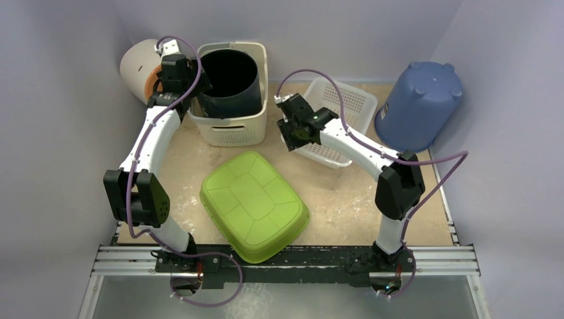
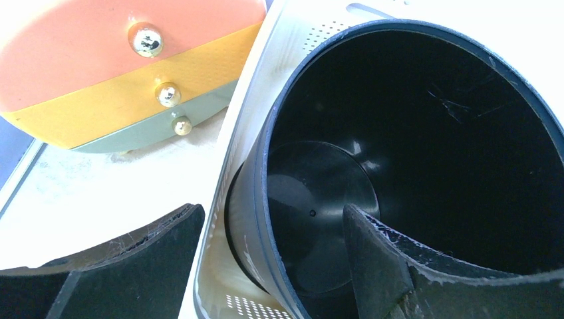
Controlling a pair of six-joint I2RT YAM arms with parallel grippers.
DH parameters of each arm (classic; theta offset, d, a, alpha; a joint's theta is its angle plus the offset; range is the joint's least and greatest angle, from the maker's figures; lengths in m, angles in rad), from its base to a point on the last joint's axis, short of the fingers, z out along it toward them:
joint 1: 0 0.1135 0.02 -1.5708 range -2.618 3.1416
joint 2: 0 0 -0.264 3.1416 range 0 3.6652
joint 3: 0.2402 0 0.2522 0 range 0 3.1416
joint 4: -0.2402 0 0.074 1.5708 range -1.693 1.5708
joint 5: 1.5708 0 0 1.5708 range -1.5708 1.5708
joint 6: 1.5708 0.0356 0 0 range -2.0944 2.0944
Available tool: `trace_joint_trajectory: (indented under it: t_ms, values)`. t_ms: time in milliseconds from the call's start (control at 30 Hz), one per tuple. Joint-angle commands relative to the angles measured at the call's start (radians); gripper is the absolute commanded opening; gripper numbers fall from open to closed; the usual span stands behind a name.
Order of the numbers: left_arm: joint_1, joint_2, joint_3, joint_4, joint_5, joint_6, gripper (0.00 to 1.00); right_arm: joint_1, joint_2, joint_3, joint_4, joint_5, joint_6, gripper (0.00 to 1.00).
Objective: Turn the large container upside down
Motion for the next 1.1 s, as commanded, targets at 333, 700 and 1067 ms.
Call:
trace_joint_trajectory:
  t_ms: [333, 700, 1067]
  values:
    - [0.01, -0.027, 0.015, 0.03, -0.024, 0.013, 0.77, -0.045, 0.053, -0.086, 0.088, 0.047, -0.098, 0.49]
    - [0.021, -0.032, -0.002, 0.032, -0.026, 0.021, 0.77, -0.047, 0.036, -0.145, 0.132, 0.061, -0.099, 0.29]
    - [0.035, -0.051, -0.022, 0.047, -0.018, 0.012, 0.77, -0.08, -0.057, 0.007, 0.144, 0.005, -0.067, 0.07]
